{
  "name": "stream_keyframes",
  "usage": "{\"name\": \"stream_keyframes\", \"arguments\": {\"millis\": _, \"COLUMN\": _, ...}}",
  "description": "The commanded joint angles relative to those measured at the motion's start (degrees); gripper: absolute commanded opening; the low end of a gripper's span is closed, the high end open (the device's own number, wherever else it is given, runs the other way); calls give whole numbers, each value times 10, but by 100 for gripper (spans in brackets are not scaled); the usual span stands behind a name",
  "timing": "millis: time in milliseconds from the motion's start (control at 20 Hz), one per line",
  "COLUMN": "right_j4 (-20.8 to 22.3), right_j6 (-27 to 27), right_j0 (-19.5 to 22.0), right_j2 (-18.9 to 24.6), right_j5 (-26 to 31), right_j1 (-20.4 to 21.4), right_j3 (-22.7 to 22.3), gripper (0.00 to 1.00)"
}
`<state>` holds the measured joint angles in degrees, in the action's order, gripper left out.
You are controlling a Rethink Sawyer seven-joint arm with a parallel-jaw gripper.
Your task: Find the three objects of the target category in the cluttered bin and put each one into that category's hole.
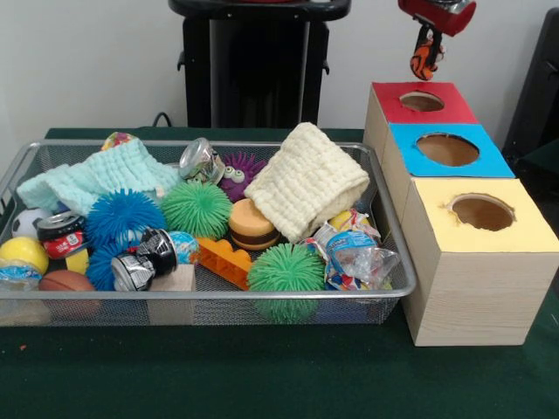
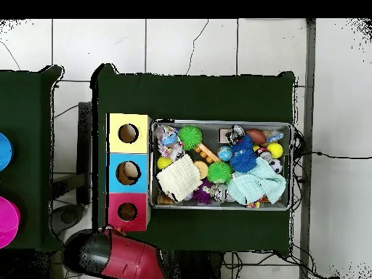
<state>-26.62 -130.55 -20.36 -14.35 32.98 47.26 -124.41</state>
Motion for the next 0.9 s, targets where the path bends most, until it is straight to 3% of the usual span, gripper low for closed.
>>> {"name": "stream_keyframes", "arguments": {"millis": 50, "right_j4": -9, "right_j6": -167, "right_j0": 4, "right_j2": -7, "right_j5": 63, "right_j1": -24, "right_j3": 78, "gripper": 0}}
{"name": "stream_keyframes", "arguments": {"millis": 300, "right_j4": 3, "right_j6": -160, "right_j0": 3, "right_j2": -18, "right_j5": 85, "right_j1": -31, "right_j3": 113, "gripper": 0}}
{"name": "stream_keyframes", "arguments": {"millis": 900, "right_j4": 4, "right_j6": -129, "right_j0": 17, "right_j2": -18, "right_j5": 48, "right_j1": -79, "right_j3": 159, "gripper": 0}}
